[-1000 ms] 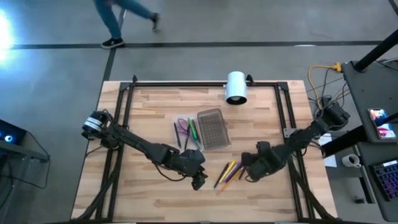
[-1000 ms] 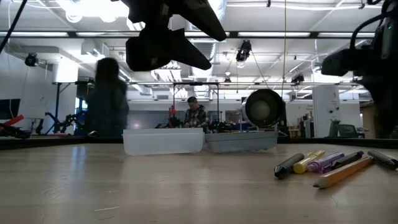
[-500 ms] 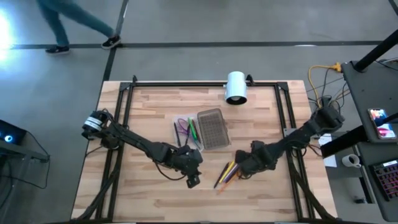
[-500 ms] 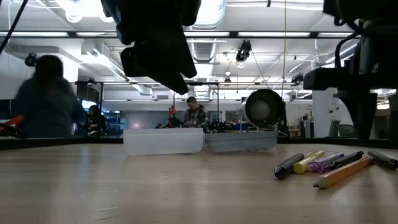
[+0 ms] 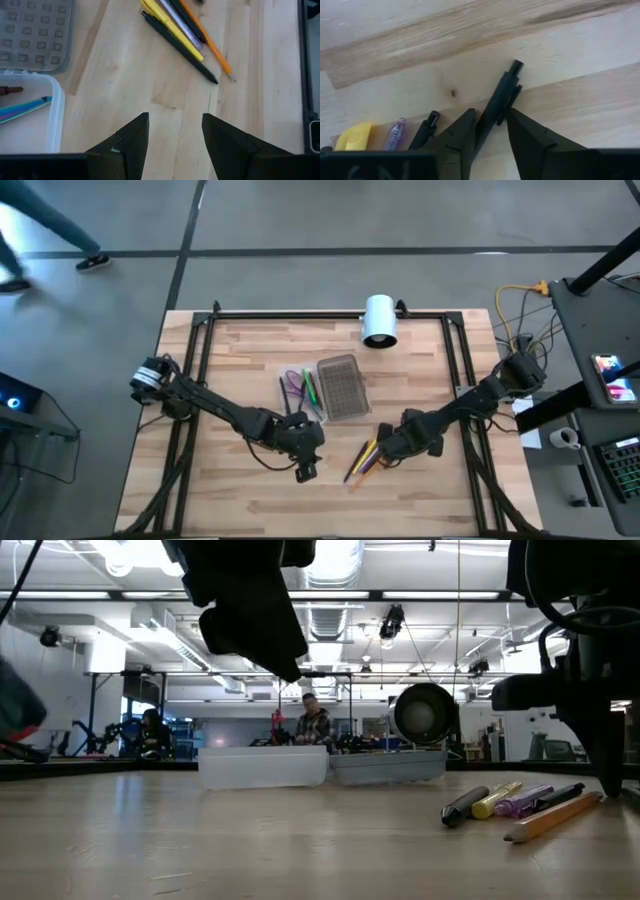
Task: Pick & place school supplies into a supply box
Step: Put the black pen into the black supply box
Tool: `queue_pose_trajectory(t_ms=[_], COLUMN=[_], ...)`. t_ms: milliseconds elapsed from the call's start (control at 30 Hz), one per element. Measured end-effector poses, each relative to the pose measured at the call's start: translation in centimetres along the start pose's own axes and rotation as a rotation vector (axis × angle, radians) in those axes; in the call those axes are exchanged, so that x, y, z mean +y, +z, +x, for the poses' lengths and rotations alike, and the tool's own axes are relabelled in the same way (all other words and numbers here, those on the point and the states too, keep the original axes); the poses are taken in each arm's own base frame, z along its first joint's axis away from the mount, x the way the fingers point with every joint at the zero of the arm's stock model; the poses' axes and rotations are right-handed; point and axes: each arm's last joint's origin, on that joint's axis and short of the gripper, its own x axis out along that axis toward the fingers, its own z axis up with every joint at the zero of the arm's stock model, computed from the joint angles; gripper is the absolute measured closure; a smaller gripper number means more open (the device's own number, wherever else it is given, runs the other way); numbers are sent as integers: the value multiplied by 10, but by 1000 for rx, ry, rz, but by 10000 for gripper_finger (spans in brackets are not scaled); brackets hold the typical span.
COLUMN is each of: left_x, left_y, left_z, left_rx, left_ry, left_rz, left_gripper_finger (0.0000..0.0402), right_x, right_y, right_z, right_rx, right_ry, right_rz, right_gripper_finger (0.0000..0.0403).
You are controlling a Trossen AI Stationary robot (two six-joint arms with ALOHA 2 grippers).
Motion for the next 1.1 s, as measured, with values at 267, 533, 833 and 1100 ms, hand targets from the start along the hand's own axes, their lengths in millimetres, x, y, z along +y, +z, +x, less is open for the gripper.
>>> queue_pose_trajectory(t_ms=[267, 533, 833, 1100], left_x=[6, 22, 70, 105], left_y=[-8, -19, -65, -111], left_z=[-3, -37, -91, -117], left_rx=[81, -66, -221, -328], left_ry=[55, 185, 200, 78], left_rz=[16, -160, -351, -604], left_gripper_finger=[233, 233, 233, 233], right_x=[1, 15, 70, 148], right_y=[1, -2, 7, 63], right_z=[1, -29, -87, -122], right_rx=[-16, -66, -101, -181], right_ry=[6, 203, 411, 582], right_rz=[-65, -116, -278, -427], right_gripper_finger=[363, 382, 391, 394])
